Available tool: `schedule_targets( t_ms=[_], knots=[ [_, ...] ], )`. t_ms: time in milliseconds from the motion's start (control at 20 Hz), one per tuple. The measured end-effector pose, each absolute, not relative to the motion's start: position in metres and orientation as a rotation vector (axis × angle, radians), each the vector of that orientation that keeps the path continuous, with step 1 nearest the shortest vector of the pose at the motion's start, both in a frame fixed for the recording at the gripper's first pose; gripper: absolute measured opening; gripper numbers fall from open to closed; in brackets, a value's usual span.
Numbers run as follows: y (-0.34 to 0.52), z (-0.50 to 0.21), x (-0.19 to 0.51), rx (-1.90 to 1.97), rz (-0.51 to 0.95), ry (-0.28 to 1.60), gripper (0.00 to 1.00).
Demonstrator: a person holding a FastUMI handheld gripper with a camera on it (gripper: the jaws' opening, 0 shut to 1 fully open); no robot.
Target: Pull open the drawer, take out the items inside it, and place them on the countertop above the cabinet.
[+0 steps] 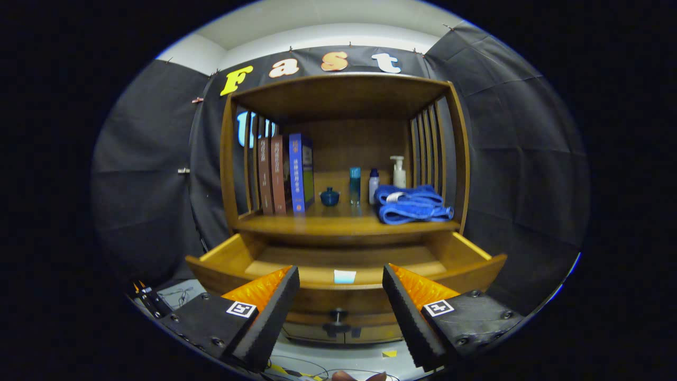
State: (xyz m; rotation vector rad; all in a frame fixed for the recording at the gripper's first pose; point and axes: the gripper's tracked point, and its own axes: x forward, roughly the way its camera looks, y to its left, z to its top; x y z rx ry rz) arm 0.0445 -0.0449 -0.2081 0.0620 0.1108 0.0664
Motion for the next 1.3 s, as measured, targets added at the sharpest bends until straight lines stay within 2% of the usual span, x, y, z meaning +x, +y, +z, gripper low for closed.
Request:
schedule_targets(
  t_ms=[150, 400, 700, 950, 1300],
  knots=[
    [-0.045, -0.179, 0.066, 0.1, 0.084, 0.152, 0.99],
    [-0.049, -0.189, 0.108, 0.086, 0.111, 0.417, 0.99],
    [-0.037, -0.261, 0.148, -0.002, 0.155, 0.774, 0.99],
    [-0.022, -0.324, 0.148, -0.038, 0.203, 1.017, 0.99],
    [-0.038, -0.37, 0.162, -0.093, 0.108, 1.242, 0.97]
  ],
)
